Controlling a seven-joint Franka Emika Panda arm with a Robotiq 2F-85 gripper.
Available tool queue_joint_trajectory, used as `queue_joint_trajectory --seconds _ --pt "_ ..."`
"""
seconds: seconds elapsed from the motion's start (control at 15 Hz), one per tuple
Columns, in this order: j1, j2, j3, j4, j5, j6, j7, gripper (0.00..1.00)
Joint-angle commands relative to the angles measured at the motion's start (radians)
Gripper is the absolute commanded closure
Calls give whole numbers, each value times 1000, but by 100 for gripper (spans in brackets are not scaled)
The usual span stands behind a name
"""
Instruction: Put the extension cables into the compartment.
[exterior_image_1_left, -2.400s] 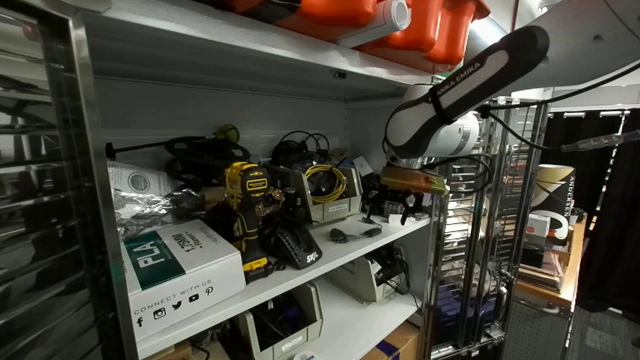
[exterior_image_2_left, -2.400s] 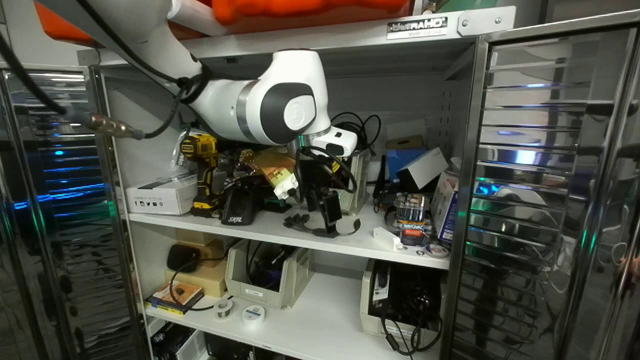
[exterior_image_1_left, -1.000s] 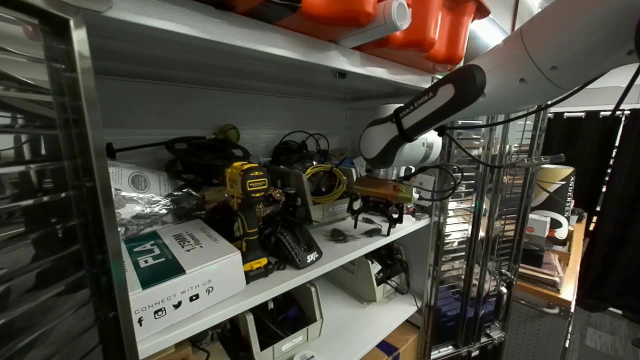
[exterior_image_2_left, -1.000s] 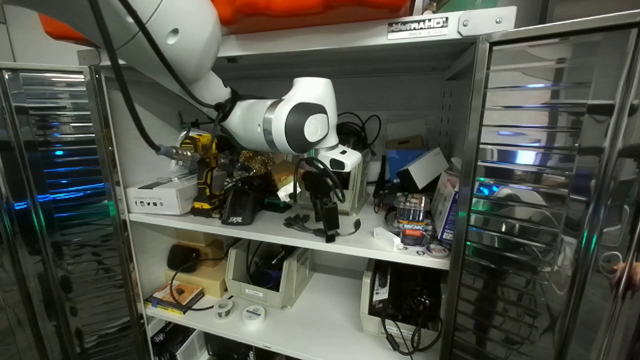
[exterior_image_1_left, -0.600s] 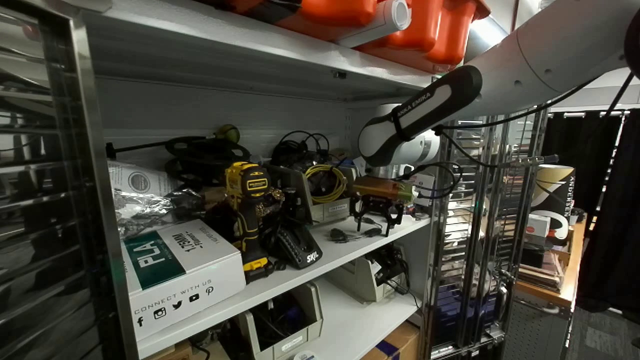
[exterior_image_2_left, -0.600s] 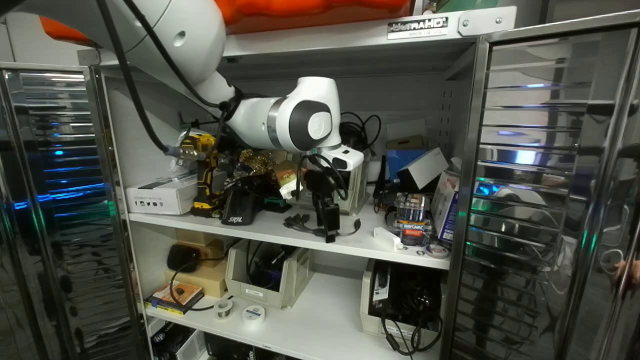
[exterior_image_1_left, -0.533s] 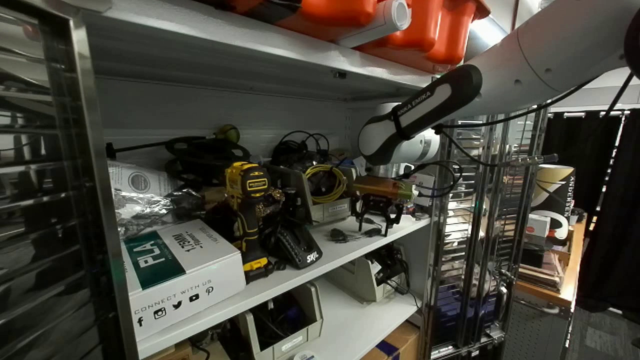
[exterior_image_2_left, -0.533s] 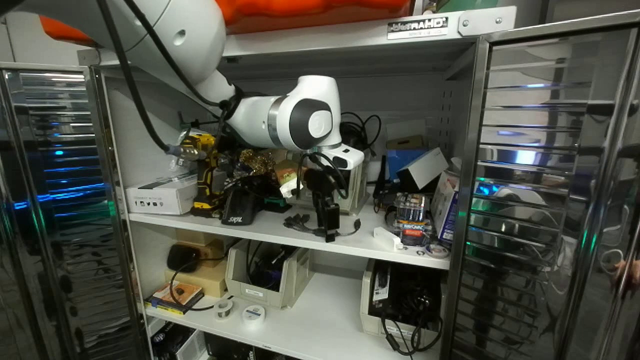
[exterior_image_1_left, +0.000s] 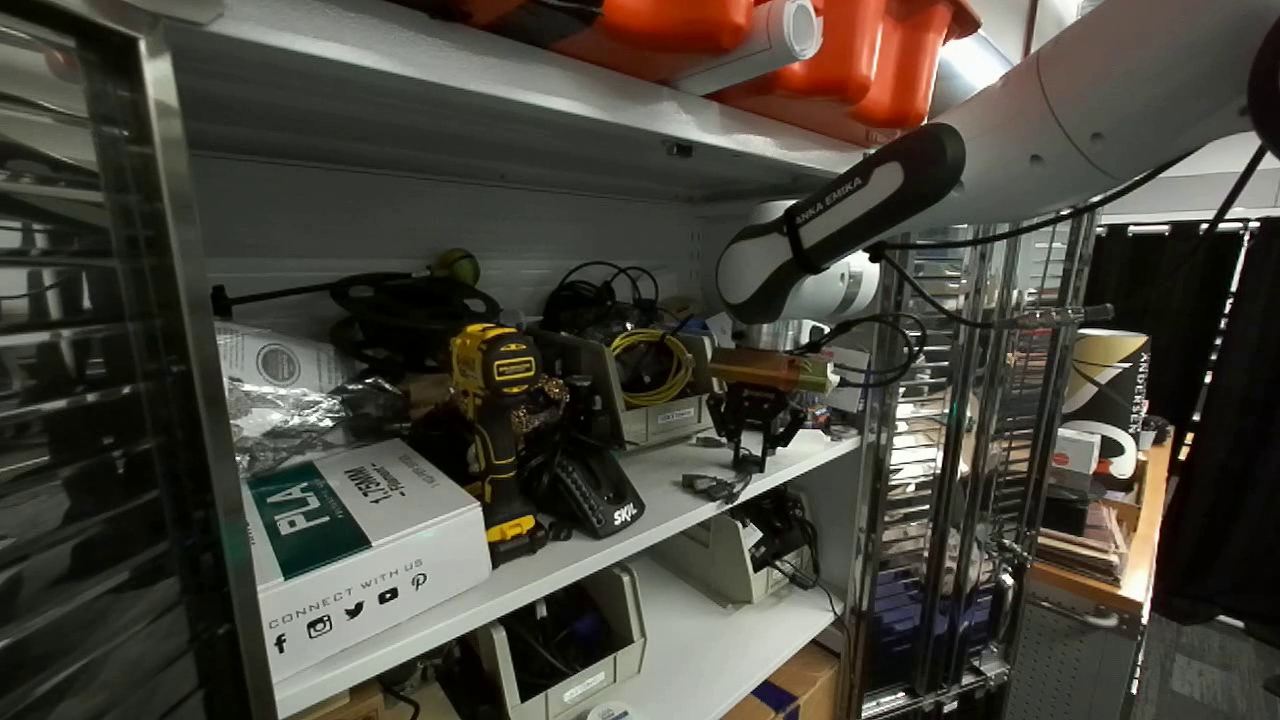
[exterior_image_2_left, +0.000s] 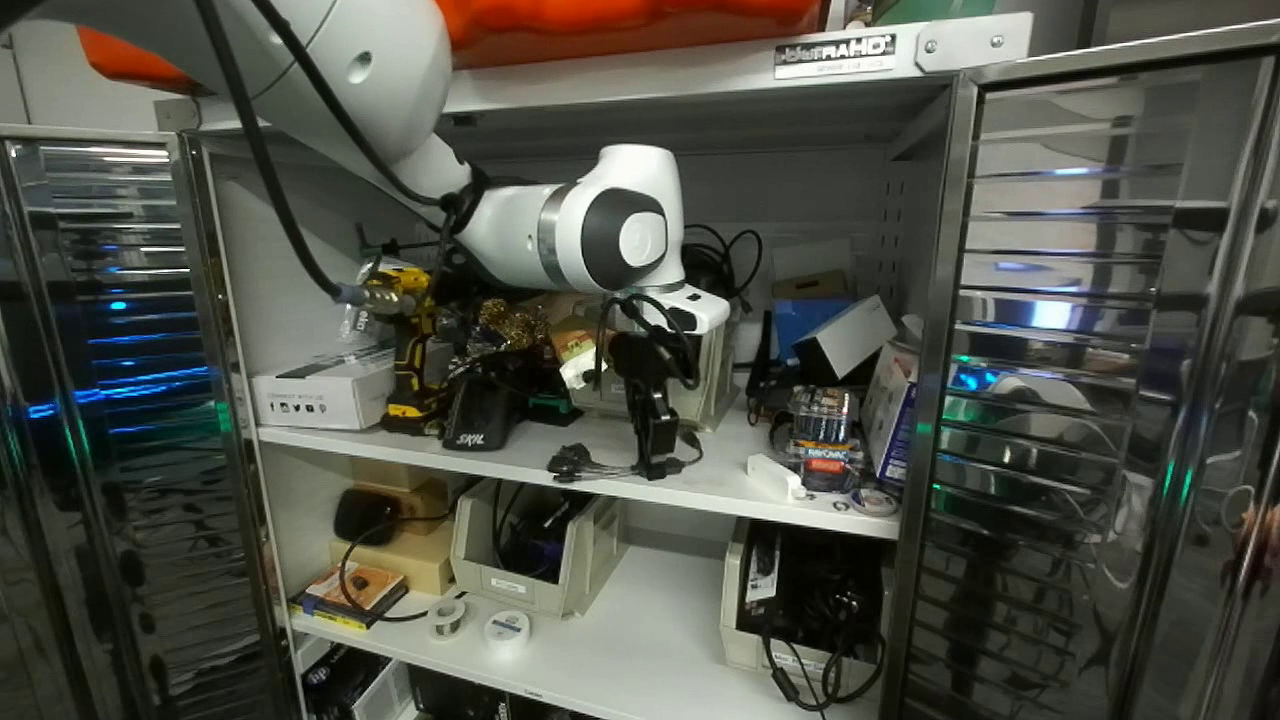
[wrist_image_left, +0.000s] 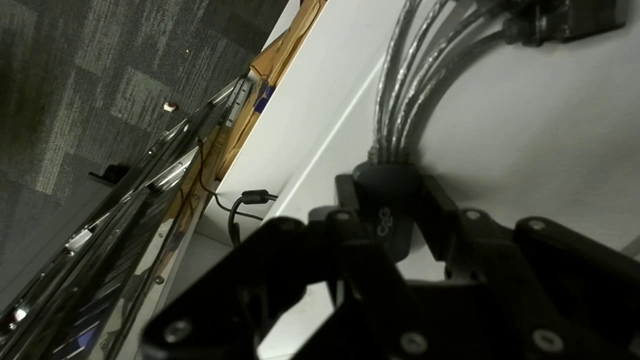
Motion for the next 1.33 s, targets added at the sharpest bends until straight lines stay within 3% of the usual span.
queue_joint_trajectory --seconds 0.0,0.53,0.93,1.27 --pt "23 -23 -17 -14 -23 -19 10 86" --pt "72 -199 -20 -249 -166 136 45 86" --pt "85 -326 -22 -435 -384 446 133 87" --pt "74 -421 -15 -541 -477 694 205 87"
